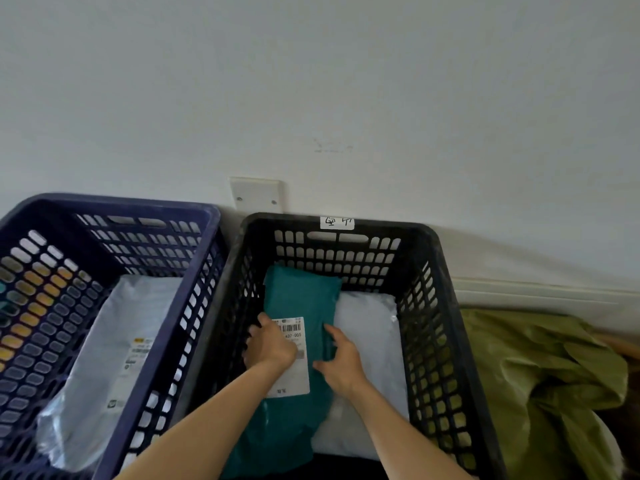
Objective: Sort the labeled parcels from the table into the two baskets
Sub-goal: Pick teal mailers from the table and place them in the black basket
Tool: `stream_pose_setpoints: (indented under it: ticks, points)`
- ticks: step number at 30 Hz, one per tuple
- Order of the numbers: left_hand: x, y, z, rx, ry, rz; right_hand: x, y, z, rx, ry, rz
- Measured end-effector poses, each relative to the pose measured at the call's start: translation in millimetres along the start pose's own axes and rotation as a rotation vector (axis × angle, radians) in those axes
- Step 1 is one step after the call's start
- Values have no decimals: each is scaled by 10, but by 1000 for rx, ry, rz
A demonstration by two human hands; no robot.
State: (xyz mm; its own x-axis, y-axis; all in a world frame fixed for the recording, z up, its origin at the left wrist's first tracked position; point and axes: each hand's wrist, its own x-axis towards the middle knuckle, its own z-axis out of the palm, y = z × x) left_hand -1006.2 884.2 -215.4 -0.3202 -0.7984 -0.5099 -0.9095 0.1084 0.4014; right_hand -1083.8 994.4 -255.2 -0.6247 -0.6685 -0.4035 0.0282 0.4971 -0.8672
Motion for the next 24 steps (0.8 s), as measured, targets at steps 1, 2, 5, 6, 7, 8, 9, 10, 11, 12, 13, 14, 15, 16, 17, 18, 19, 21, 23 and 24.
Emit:
stream_pose_setpoints:
  ticks: [1,2,5,6,7,8,9,10,11,12,13,14,15,16,17,18,19,21,23,24]
  points:
    - [-4,-13,7,0,12,-7,10,20,7,-19,-27,3]
    - [-8,-25,17,-3,26,-14,21,38,10,-47,-49,-3]
    - [-37,-52,84,-22,87,20,52,42,0,-221,-69,-89]
    - [-48,-64,129,-13,102,57,62,46,-9,-340,-66,-127]
    - [-63,-77,182,16,108,98,67,60,-23,-480,-56,-157]
    - [-72,-93,237,58,103,133,76,80,-40,-606,-39,-170]
    - [-77,-111,291,96,93,160,78,100,-59,-692,-25,-161]
    - [-77,-133,346,128,82,179,82,119,-79,-738,-19,-137]
    - [-72,-156,397,163,72,199,86,139,-96,-753,-17,-110]
    - [-68,-180,444,201,66,220,92,163,-111,-759,-19,-85]
    - [-65,-203,484,239,62,245,95,180,-125,-766,-21,-63]
    - [-61,-220,522,271,59,270,97,194,-139,-778,-24,-45]
    - [-56,-233,553,298,60,288,99,210,-153,-795,-26,-26]
    - [-49,-240,575,318,65,297,104,230,-162,-813,-29,-9]
    - [-45,-243,591,338,72,299,105,253,-168,-834,-34,5]
    - [-43,-237,606,359,79,299,112,275,-168,-858,-36,14]
    - [-49,-227,625,384,84,304,113,299,-170,-885,-35,16]
    - [-82,-204,677,435,86,327,115,347,-168,-931,-34,12]
    - [-113,-187,731,458,63,338,122,394,-169,-953,-53,7]
    - [-117,-177,745,459,49,335,125,412,-173,-957,-65,6]
